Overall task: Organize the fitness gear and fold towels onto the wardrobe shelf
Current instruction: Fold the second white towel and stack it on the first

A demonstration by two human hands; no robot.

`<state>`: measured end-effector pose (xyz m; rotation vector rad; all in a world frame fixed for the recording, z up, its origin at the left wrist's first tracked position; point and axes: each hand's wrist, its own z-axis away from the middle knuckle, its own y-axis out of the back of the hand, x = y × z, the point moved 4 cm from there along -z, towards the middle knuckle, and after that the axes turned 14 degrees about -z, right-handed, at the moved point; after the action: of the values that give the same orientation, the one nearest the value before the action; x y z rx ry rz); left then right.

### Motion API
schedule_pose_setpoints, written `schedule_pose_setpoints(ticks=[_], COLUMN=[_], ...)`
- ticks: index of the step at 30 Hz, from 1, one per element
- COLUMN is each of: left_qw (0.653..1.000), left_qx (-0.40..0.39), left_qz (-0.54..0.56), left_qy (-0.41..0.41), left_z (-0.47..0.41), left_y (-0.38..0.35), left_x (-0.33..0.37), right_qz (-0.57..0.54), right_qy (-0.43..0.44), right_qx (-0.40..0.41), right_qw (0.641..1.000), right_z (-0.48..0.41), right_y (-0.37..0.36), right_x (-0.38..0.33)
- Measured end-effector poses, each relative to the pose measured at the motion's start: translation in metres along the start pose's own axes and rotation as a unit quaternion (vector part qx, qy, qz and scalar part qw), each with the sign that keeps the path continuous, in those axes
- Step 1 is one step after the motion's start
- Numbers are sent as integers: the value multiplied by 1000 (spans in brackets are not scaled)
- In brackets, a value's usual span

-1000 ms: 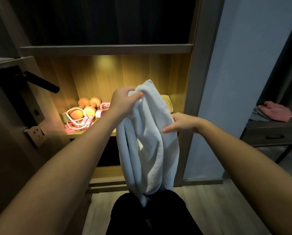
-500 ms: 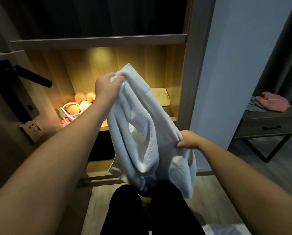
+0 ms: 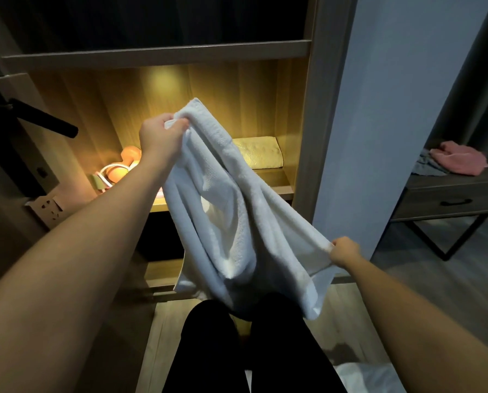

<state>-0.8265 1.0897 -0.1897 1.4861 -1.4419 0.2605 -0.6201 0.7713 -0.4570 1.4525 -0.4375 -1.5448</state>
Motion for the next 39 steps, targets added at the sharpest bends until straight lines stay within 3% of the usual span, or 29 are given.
schedule_pose_setpoints(ticks=[3, 14, 23, 29, 39], left_qw=[1000, 999, 998, 990, 993], left_qx=[8, 12, 34, 94, 76], left_qz=[2, -5, -20, -26, -43], left_qy=[10, 29, 56, 104, 84], left_z=[-5, -1, -6, -5, 3], left_y=[3, -7, -4, 7, 1], left_x=[-8, -29, -36, -53, -48], right_qz=[-57, -39, -35, -40, -54], right_qy=[-14, -119, -93, -168, -186], right_qx=[46, -14, 41, 80, 5], right_qw=[997, 992, 994, 982, 981], right_z=[2, 19, 24, 48, 49], right_y=[3, -15, -23, -18, -26], right_x=[4, 46, 52, 102, 101])
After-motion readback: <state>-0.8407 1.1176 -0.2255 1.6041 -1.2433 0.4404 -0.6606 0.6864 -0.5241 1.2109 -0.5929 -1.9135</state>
